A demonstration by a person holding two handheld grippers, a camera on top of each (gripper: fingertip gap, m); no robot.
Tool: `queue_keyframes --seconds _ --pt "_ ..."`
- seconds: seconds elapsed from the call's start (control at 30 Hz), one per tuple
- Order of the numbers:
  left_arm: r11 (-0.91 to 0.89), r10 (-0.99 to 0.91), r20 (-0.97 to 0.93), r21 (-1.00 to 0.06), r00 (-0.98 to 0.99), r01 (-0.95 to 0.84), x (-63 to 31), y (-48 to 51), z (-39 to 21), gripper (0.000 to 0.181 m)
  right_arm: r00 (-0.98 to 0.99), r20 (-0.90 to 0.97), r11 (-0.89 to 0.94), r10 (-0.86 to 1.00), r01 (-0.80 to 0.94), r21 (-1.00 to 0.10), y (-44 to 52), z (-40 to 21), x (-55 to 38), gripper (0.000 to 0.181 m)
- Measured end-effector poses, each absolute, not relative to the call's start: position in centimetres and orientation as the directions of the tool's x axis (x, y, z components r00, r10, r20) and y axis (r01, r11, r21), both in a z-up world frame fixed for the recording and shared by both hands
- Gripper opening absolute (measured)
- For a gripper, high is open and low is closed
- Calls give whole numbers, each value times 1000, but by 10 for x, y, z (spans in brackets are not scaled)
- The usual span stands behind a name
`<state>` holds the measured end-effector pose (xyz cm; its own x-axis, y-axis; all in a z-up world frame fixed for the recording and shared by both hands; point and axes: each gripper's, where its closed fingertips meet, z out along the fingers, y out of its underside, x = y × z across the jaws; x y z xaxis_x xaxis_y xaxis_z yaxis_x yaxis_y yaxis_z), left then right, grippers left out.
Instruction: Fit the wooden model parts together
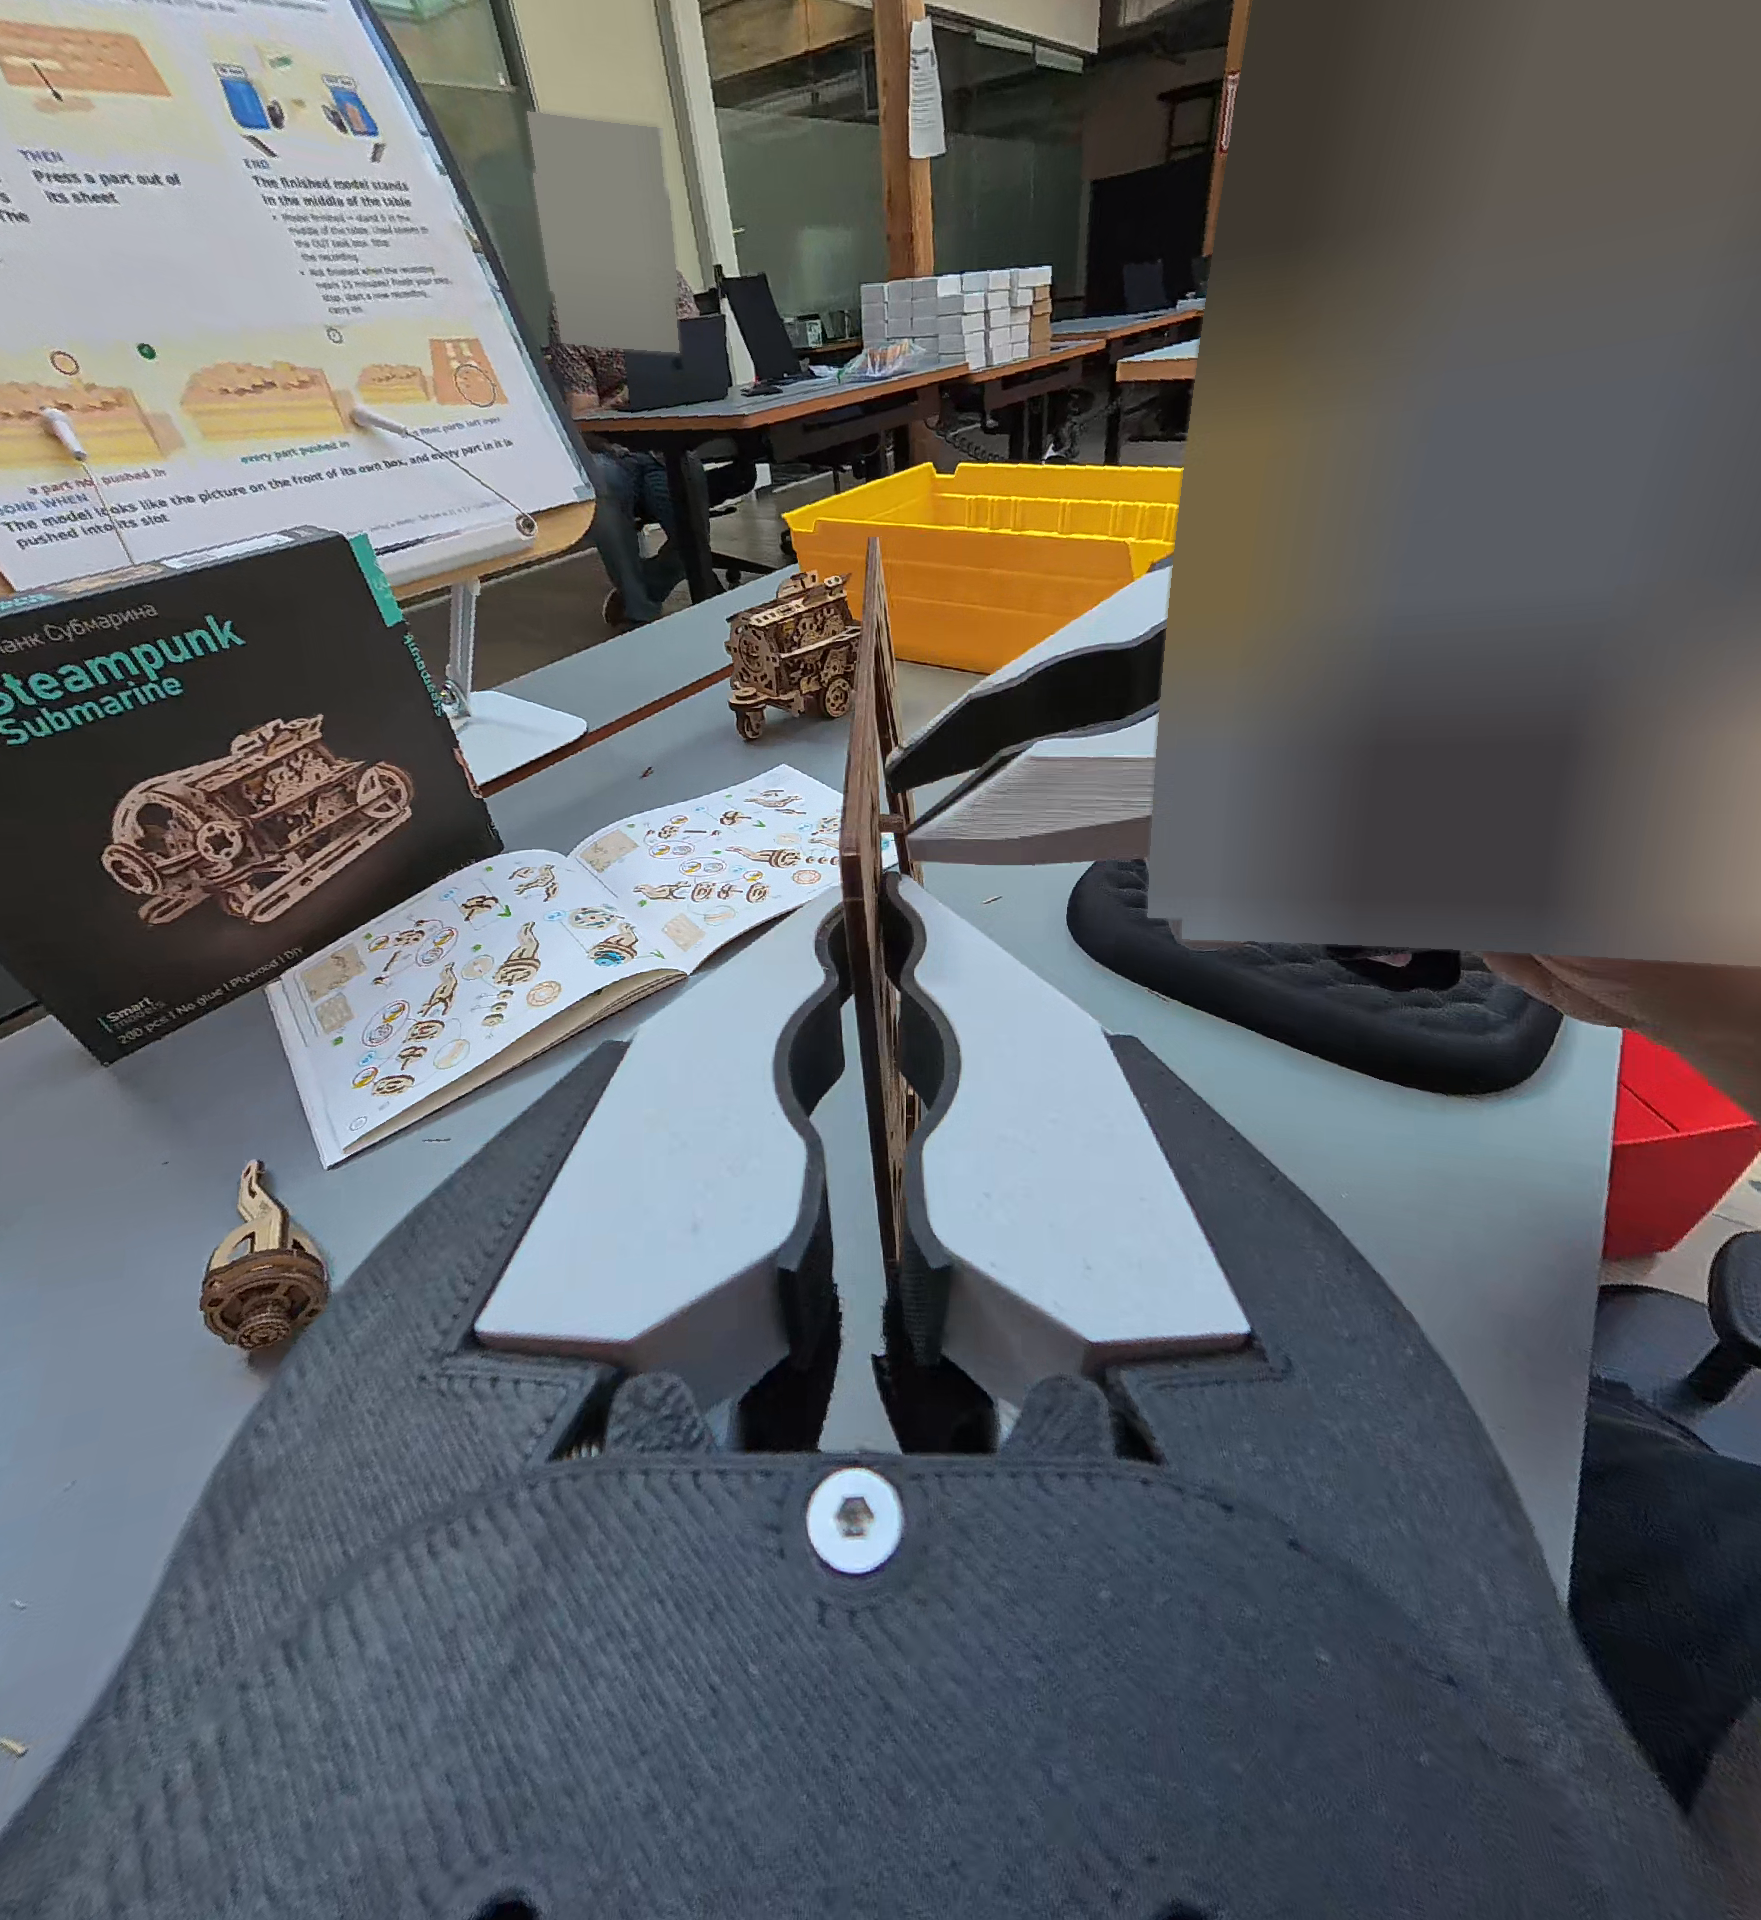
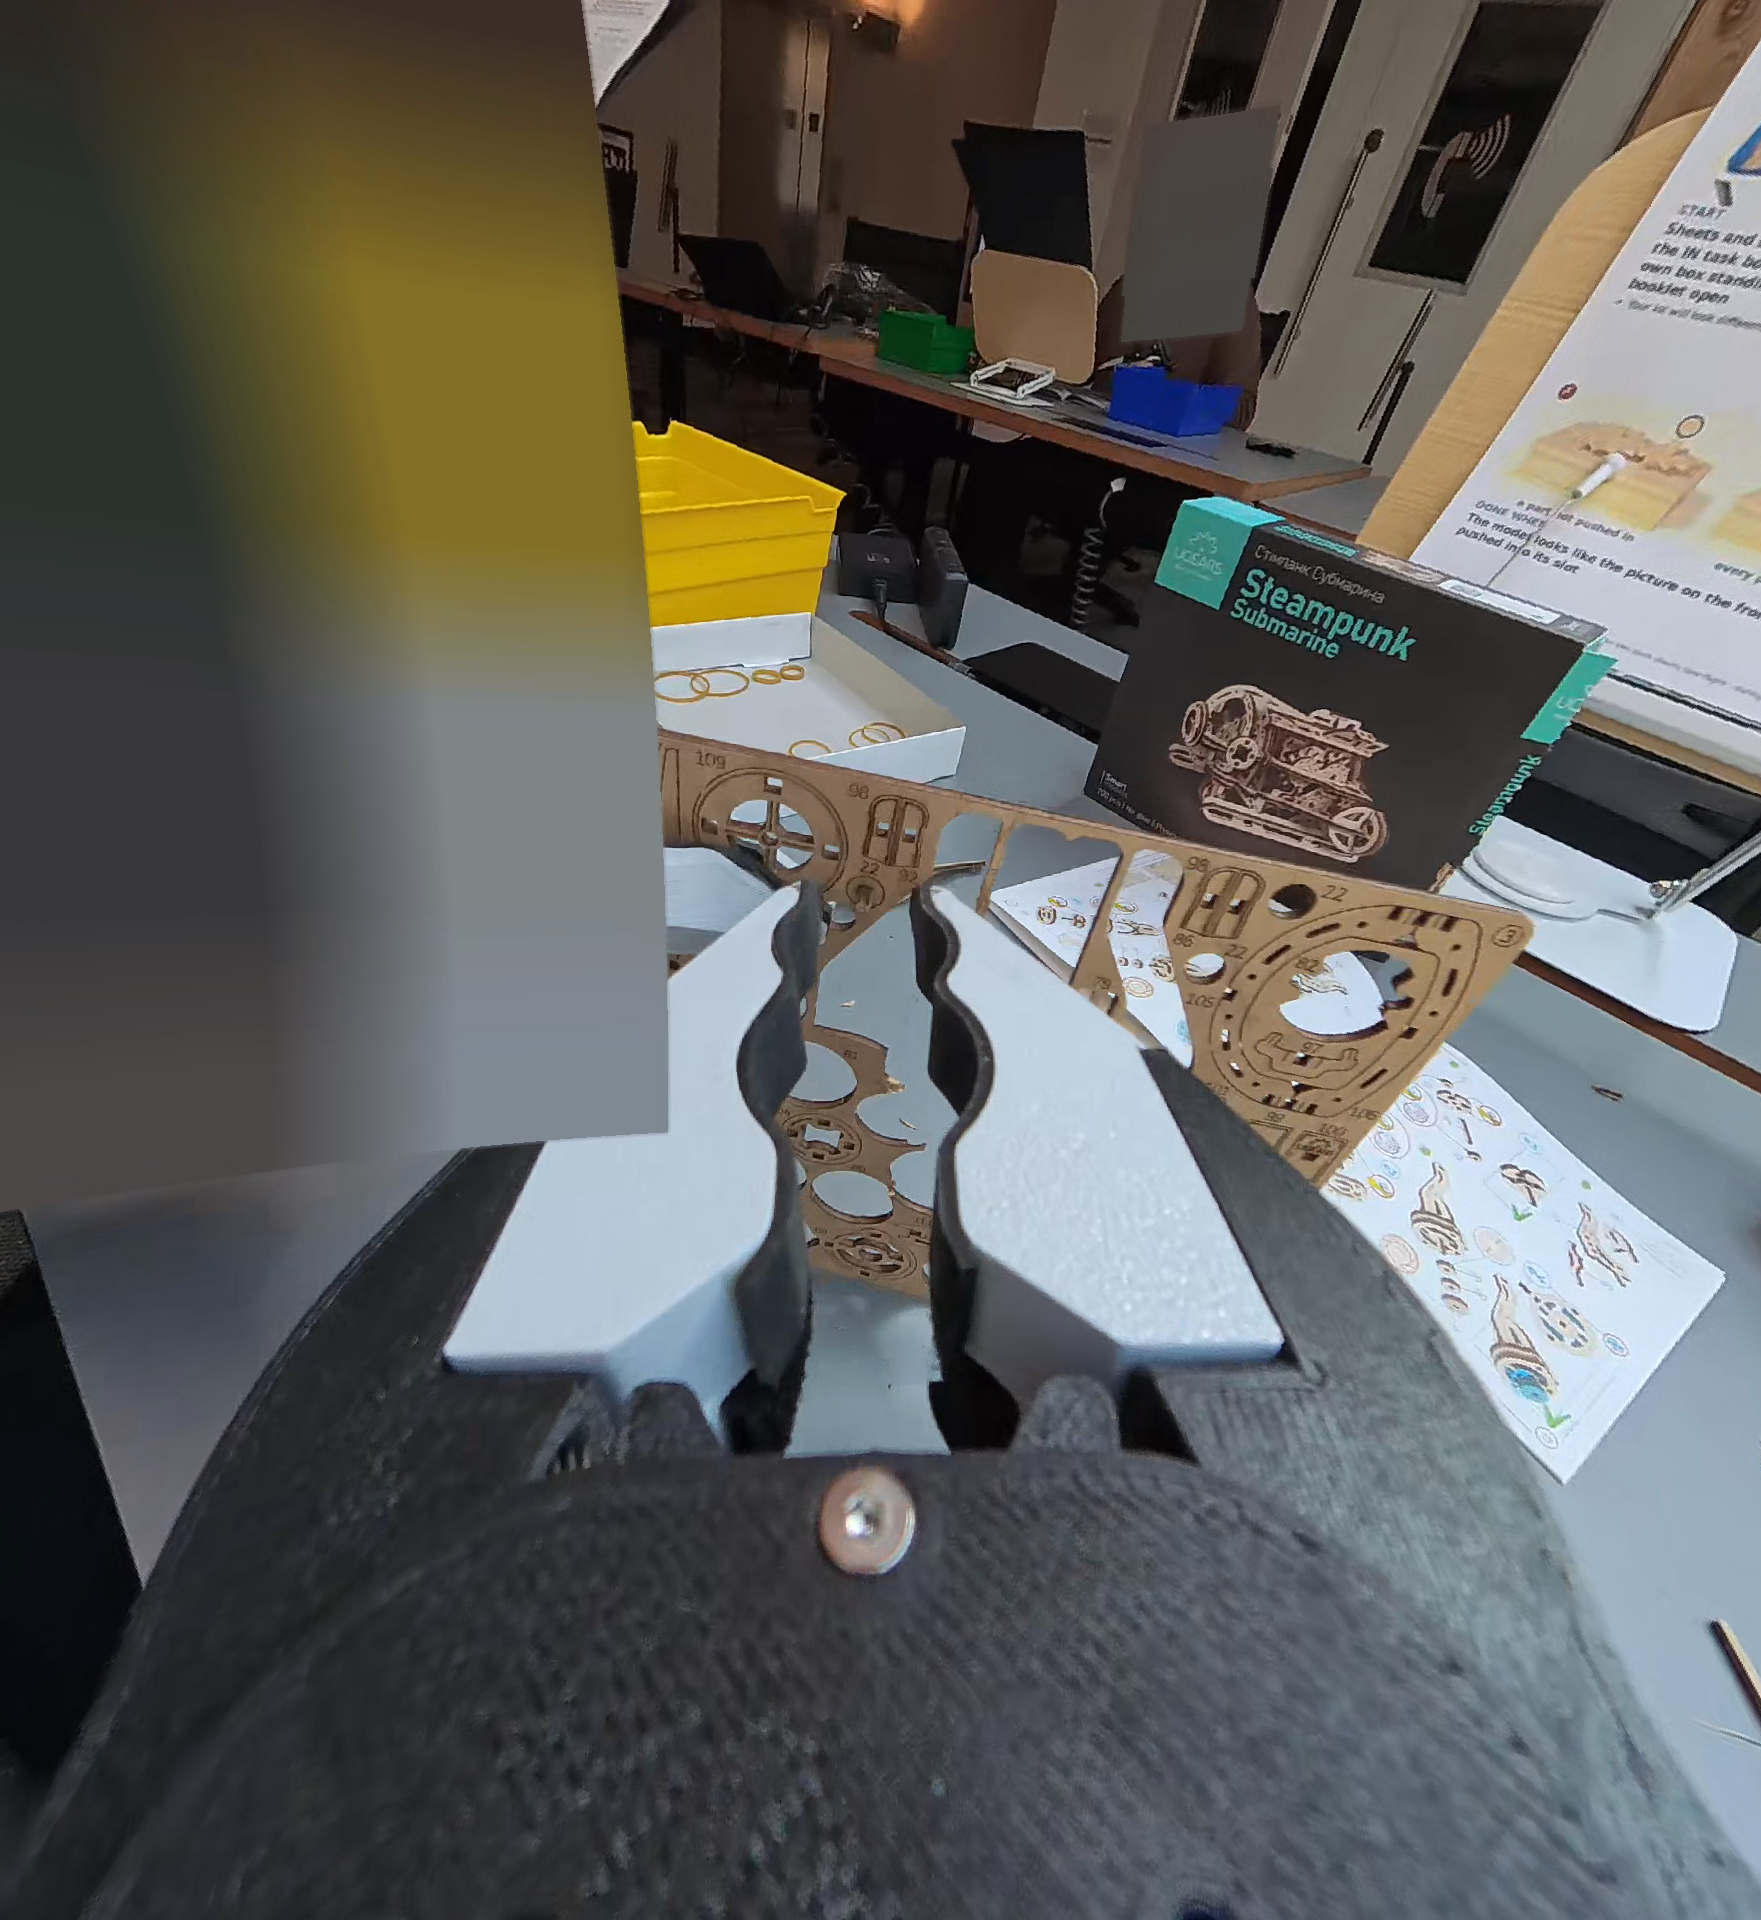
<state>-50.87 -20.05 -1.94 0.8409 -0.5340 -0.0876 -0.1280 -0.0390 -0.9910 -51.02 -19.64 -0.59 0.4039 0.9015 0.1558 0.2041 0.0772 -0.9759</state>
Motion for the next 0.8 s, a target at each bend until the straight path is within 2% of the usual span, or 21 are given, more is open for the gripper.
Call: queue_keyframes --seconds 0.03,0.13,0.33,0.8 --pt "-43 -534 -82 -991 842 -123 -508 -201 -19 1 402 149 70 904 206 -976 -197 -7 -511 15" --pt "-46 -538 -73 -992 840 -116 -508 -201 -19 1 400 136 62 906 192 -979 -197 -6 -510 3" --pt "-47 -532 -74 -992 844 -117 -507 -201 -19 1 408 163 76 898 220 -972 -196 -7 -510 7" --pt "-27 -502 -89 -993 860 -118 -509 -215 -20 1 380 194 115 904 222 -968 -219 -17 -481 1"
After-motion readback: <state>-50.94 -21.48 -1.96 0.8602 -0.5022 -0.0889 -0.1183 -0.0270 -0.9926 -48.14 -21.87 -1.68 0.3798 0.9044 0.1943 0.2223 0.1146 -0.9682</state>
